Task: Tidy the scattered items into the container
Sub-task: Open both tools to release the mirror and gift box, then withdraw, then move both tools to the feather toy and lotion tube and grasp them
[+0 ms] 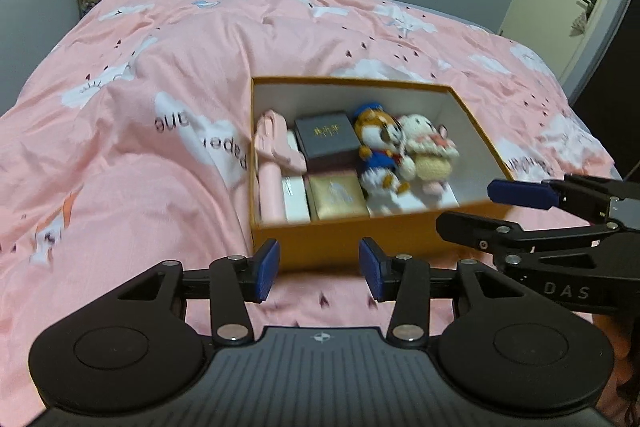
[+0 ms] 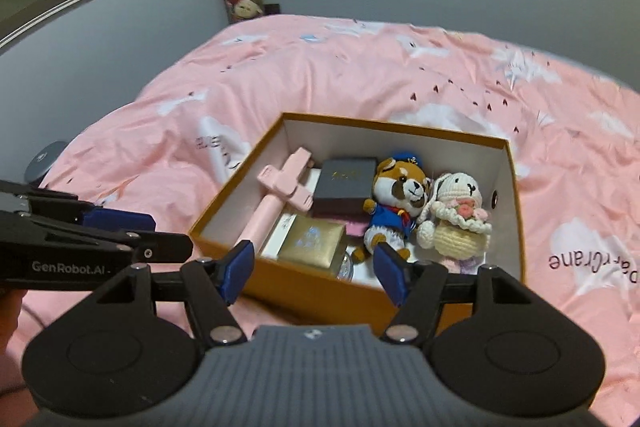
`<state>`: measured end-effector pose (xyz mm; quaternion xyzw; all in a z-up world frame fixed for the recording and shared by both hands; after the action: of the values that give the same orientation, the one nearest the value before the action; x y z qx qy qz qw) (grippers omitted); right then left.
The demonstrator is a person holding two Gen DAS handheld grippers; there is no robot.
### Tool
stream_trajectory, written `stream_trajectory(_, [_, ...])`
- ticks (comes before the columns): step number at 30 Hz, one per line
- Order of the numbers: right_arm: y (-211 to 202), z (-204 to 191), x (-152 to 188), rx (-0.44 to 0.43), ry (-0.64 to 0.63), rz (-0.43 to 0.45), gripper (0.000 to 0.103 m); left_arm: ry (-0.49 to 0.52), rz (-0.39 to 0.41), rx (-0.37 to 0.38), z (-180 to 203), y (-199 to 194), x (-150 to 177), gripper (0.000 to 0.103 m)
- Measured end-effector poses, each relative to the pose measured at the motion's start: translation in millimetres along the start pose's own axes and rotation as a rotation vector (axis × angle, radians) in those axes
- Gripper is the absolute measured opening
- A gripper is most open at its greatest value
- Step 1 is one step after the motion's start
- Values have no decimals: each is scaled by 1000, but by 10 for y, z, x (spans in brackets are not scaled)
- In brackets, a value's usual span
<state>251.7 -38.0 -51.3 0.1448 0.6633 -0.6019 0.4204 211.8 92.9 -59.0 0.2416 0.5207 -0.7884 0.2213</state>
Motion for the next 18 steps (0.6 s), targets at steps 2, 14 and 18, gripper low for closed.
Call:
stream_trajectory(2, [-148, -2, 125, -8, -23, 11, 68, -9, -6, 11, 64, -62, 151, 51])
stream_trajectory(14, [-554, -15, 1175, -61, -22, -140, 40, -83, -168, 32, 234, -78, 1236, 46])
stream_trajectory(18, [-623, -72, 1453, -99, -9, -206, 40, -91, -226, 35, 273, -55, 1590, 46])
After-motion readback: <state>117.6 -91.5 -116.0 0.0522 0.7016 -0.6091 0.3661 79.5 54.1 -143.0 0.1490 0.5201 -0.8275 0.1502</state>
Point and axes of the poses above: each gripper's, at about its wrist camera, not at the fingertips, and y roughly the way its jaws point, z to its right, x to its underside, the point moved 9 cm from there along y, roughly the way its jaws point, and after that the axes turned 14 degrees about x, right-handed, at the moved point
